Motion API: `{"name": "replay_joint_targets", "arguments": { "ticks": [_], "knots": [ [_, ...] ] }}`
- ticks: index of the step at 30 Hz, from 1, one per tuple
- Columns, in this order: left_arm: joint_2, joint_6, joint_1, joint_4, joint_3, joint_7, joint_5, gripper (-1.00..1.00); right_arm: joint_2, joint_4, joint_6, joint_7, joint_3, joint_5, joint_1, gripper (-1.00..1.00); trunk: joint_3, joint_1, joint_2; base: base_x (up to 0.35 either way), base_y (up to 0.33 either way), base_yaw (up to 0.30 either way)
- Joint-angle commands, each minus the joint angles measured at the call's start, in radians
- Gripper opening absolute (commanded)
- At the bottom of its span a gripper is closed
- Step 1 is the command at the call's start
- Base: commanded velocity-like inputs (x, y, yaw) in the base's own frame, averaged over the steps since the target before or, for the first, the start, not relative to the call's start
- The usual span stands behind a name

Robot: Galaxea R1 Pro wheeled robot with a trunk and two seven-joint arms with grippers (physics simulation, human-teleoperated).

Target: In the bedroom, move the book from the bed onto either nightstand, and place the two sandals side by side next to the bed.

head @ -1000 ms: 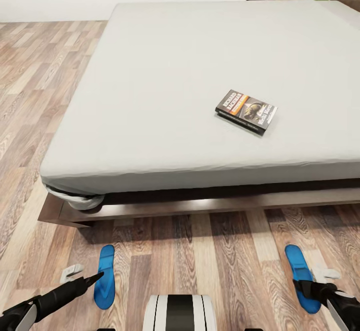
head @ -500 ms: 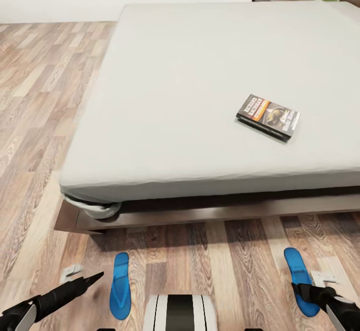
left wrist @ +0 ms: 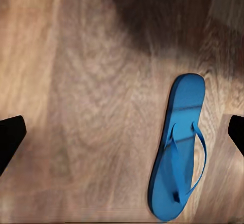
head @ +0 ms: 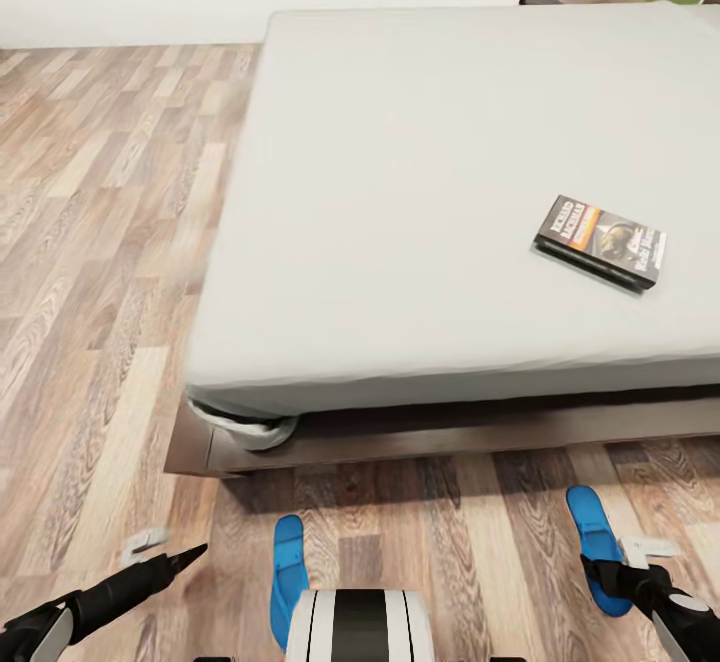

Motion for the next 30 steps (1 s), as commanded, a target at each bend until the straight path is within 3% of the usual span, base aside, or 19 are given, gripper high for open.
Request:
{"name": "replay_joint_targets", "arguments": {
  "ticks": [1,30],
  "knots": [
    [0.000,0.010,0.000,0.001,0.002,-0.003,0.007,1.00,0.000,-0.002,0.005,0.008,-0.008,0.001,0.000,-1.00,-0.001,0.000,0.000,-0.047,0.318,0.000],
    [0.000,0.012,0.001,0.001,0.002,-0.003,0.006,1.00,0.002,-0.005,0.002,0.009,-0.008,0.003,0.000,-1.00,-0.001,0.000,0.000,-0.051,0.321,0.000]
  ]
}}
